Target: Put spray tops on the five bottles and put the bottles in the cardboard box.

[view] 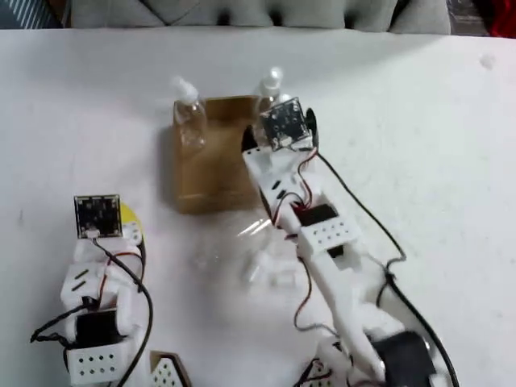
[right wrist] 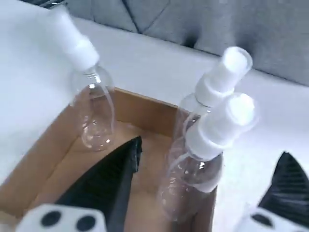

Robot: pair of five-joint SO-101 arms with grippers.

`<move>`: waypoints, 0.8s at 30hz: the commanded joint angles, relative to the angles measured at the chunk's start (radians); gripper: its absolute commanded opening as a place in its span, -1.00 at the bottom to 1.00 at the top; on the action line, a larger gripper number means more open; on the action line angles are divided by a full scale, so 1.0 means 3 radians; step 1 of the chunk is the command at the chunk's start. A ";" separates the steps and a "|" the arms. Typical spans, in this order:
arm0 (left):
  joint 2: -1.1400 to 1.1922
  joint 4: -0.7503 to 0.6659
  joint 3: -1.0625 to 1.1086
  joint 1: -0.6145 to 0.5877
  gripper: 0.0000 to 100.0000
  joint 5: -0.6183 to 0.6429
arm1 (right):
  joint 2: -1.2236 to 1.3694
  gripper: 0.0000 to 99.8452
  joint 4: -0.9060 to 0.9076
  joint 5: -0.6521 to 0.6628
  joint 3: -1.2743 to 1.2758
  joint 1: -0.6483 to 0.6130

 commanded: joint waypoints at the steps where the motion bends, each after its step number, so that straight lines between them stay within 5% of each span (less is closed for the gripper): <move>1: -0.0028 0.0010 0.0000 0.0038 -0.94 -0.0046 | -0.0667 -0.28 0.0765 0.0020 -0.0036 -0.0110; 16: -0.0028 0.0015 0.0000 0.0038 -0.94 -0.0046 | -0.2273 -0.29 0.3501 0.0020 -0.0026 -0.0115; 24: -0.0028 0.0020 0.0000 0.0049 -0.94 -0.0046 | -0.2601 -0.83 0.4176 0.0041 0.0087 -0.0120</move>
